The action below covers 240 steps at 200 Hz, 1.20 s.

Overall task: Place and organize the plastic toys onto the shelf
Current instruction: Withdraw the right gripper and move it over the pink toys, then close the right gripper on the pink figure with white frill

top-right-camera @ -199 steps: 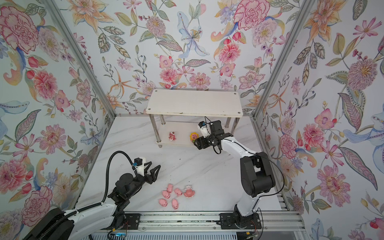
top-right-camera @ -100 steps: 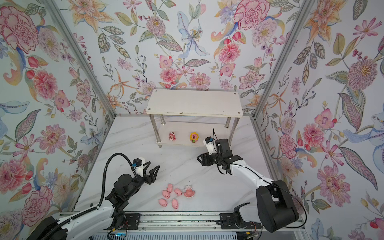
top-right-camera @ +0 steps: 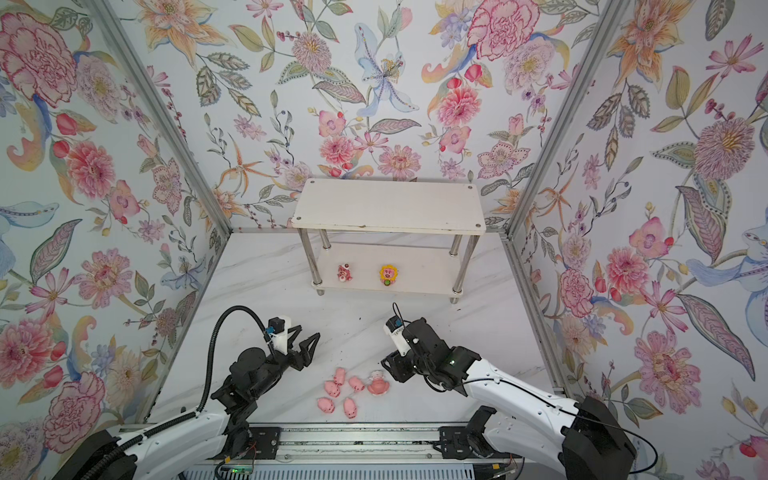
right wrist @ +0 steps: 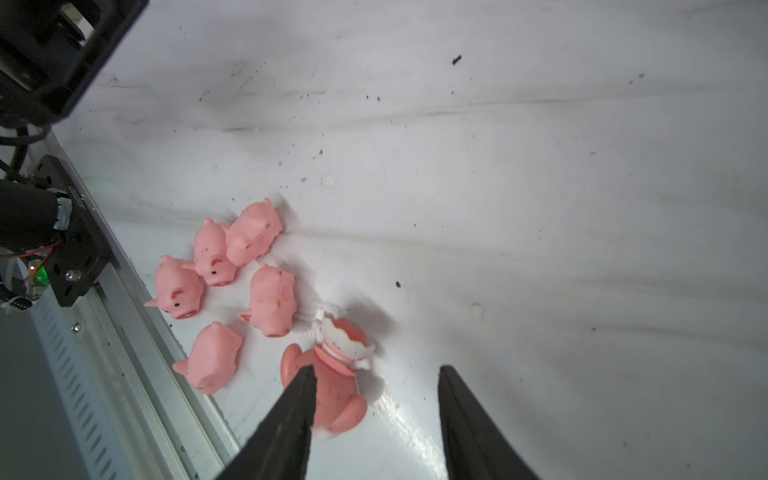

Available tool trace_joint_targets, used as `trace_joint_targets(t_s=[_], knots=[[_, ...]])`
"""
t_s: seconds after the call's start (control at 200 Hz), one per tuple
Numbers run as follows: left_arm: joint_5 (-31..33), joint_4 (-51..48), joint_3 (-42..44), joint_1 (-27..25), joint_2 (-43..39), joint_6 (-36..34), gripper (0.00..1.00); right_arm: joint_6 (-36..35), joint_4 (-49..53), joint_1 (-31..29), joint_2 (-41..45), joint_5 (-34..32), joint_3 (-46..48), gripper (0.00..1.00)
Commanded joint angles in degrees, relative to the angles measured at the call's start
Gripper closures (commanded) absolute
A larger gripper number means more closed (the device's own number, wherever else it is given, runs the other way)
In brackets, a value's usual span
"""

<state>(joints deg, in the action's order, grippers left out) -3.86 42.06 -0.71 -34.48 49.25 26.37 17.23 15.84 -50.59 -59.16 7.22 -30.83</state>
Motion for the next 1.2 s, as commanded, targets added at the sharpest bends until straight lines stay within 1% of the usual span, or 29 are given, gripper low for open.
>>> trace_joint_targets(t_s=[0.0,0.055,0.12,0.155,0.16,0.17,0.175,0.195,0.26,0.33,0.395,0.5,0.545,0.631,0.811,0.886,0.941,0.986,1.086,1.196], knots=[[-0.4,4.6,2.5,-0.4,0.4,1.8,0.27,6.5,4.0,-5.4,-1.0,-8.5,0.2,0.50],[-0.4,5.9,2.3,-0.4,1.0,2.2,0.25,7.3,5.6,-9.3,-2.9,-11.2,-0.9,0.48],[-1.5,6.4,1.4,-0.4,1.7,1.9,0.21,7.7,7.2,-14.6,-5.3,-15.4,-2.4,0.39],[-2.4,6.3,0.6,-0.4,2.3,1.0,0.15,7.7,7.6,-17.6,-6.4,-17.6,-3.0,0.36],[-2.5,6.2,0.5,-0.4,2.5,0.9,0.12,7.6,7.6,-18.0,-6.5,-17.9,-3.1,0.35],[-2.7,6.0,0.3,-0.4,2.6,0.8,0.04,7.6,7.7,-18.7,-6.9,-18.5,-3.3,0.35],[-2.8,5.9,0.2,-0.4,2.7,0.8,0.02,7.5,7.7,-19.1,-7.0,-18.7,-3.4,0.34],[-3.0,5.6,-0.3,-0.5,3.0,0.5,0.01,7.5,7.8,-20.5,-7.7,-19.8,-3.7,0.33],[-3.7,5.5,-1.3,-0.4,4.5,1.0,0.01,7.8,8.0,-24.4,-10.0,-23.4,-4.7,0.28],[-5.0,9.5,-0.8,-0.3,6.1,2.0,0.01,8.3,8.0,-26.5,-12.4,-26.2,-5.4,0.26],[-6.0,13.2,-0.2,-0.3,7.4,2.4,0.01,8.8,8.0,-27.6,-14.6,-29.0,-6.0,0.25],[-8.0,14.2,-1.1,-0.2,8.8,2.8,0.01,8.8,8.0,-28.5,-17.8,-32.3,-7.2,0.24],[-8.9,14.7,-1.2,-0.2,9.4,2.4,0.02,8.4,8.0,-28.6,-19.5,-33.7,-7.9,0.24],[-9.1,14.2,-1.8,0.0,10.3,2.2,0.05,7.2,8.0,-28.8,-23.0,-35.4,-9.3,0.25],[-8.9,15.7,-0.9,0.4,11.6,1.9,0.07,5.7,8.0,-28.9,-30.0,-37.5,-12.1,0.30],[-9.1,15.7,-0.7,0.6,12.0,1.8,0.07,5.5,8.0,-28.8,-31.9,-38.5,-12.9,0.33],[-9.2,15.8,-0.8,0.7,12.3,1.7,0.07,5.3,8.0,-28.5,-32.9,-38.5,-13.4,0.39],[-9.4,16.1,-0.8,0.9,12.5,1.5,0.08,4.9,8.0,-27.8,-33.3,-37.6,-13.8,0.43],[-10.0,16.5,-0.7,1.0,13.0,1.8,0.08,4.9,9.4,-26.4,-33.0,-34.0,-14.6,0.48],[-10.4,17.3,-0.5,1.2,13.6,2.0,0.08,5.5,13.8,-23.8,-31.7,-29.3,-16.8,0.53]])
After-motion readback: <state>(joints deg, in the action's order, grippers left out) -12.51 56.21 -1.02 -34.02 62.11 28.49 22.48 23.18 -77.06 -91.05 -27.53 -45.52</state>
